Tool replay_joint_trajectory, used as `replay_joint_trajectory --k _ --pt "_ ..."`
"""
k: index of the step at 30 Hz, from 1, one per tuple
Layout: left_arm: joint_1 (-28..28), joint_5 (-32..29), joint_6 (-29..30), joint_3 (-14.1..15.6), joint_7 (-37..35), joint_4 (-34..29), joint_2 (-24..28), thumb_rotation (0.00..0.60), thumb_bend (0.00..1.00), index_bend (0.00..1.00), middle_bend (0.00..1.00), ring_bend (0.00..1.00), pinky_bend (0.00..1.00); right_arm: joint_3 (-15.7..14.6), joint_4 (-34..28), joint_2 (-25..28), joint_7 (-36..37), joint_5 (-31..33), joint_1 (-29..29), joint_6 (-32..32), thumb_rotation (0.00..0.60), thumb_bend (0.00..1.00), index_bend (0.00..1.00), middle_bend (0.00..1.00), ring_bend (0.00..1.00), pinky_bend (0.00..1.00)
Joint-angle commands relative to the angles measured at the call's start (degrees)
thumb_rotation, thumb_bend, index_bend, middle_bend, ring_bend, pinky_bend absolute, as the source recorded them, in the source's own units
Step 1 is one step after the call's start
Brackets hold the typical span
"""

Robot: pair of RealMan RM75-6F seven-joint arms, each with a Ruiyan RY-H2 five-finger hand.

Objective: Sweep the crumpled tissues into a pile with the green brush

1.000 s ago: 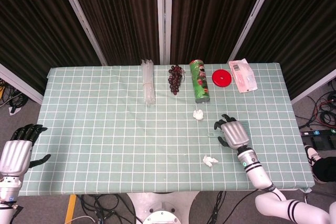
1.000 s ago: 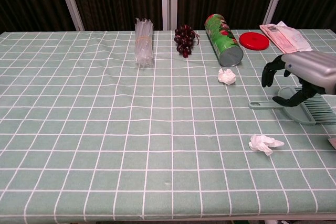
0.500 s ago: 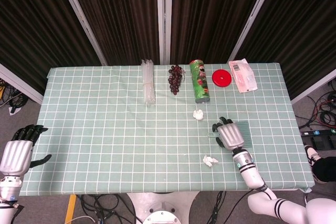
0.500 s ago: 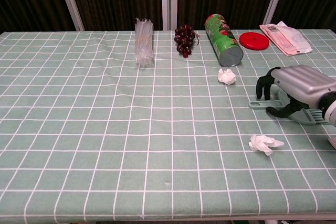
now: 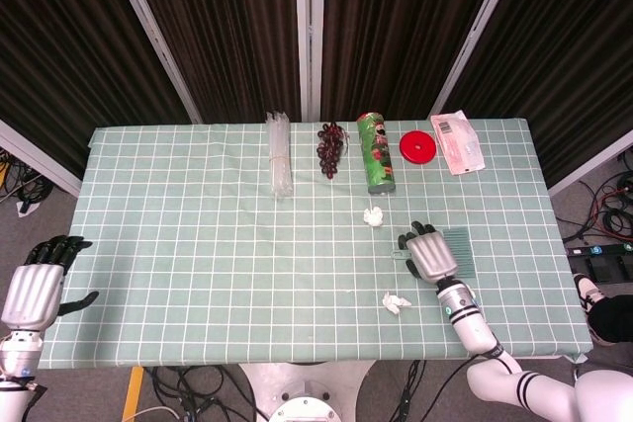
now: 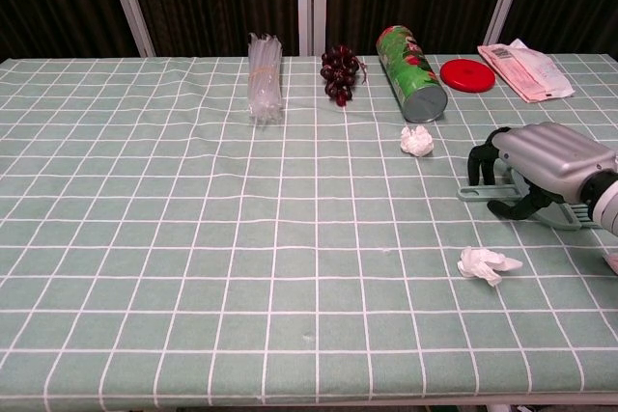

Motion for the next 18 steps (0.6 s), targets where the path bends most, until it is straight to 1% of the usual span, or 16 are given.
replay_joint_trajectory --k 1,3,5,9,12,14,18 --pt "0.0 -0.1 -0.1 0.0 -0.2 0.1 0.0 0.600 0.00 0.24 0.19 0.14 0.19 -0.1 0.0 -0.1 -0.9 0.4 0.1 -0.4 0.600 0.29 0.45 0.47 0.19 0.27" --pt "0.0 -0.1 0.0 -0.1 -0.5 0.3 -0.1 0.600 0.00 0.24 0.19 0.14 0.19 -0.1 -0.1 -0.2 -1.4 0.5 0.1 -0.5 0.600 0.30 0.45 0.48 0.19 0.27" --pt "0.0 0.0 0.1 0.0 -0.6 0.5 -0.2 0.600 0.00 0.24 0.19 0.14 0.19 -0.1 -0.1 -0.2 -1.6 0.5 0.3 -0.5 0.600 0.31 0.47 0.50 0.21 0.26" --pt "0.0 -0.1 0.0 0.0 -0.7 0.6 -0.3 0.600 0.00 0.24 0.19 0.14 0.19 -0.1 0.3 -0.4 -1.6 0.0 0.3 0.5 0.600 0.35 0.58 0.57 0.27 0.26" --pt "0.1 -0.1 0.1 0.0 -0.7 0.5 -0.2 0.600 0.00 0.24 0.19 0.14 0.19 0.2 0.0 0.1 -1.0 -0.4 0.0 1.8 0.600 0.37 0.62 0.60 0.30 0.26" --pt "0.1 0.0 0.1 0.0 -0.6 0.4 0.0 0.600 0.00 0.24 0.19 0.14 0.19 0.3 -1.0 1.2 -0.1 -1.0 -0.3 3.1 0.600 0.37 0.63 0.60 0.30 0.26" --pt "0.0 0.1 0.3 -0.2 -0.1 -0.5 0.5 0.600 0.00 0.24 0.19 0.14 0.19 0.5 -5.3 6.2 2.8 -3.2 -1.4 6.8 0.600 0.37 0.66 0.62 0.32 0.26"
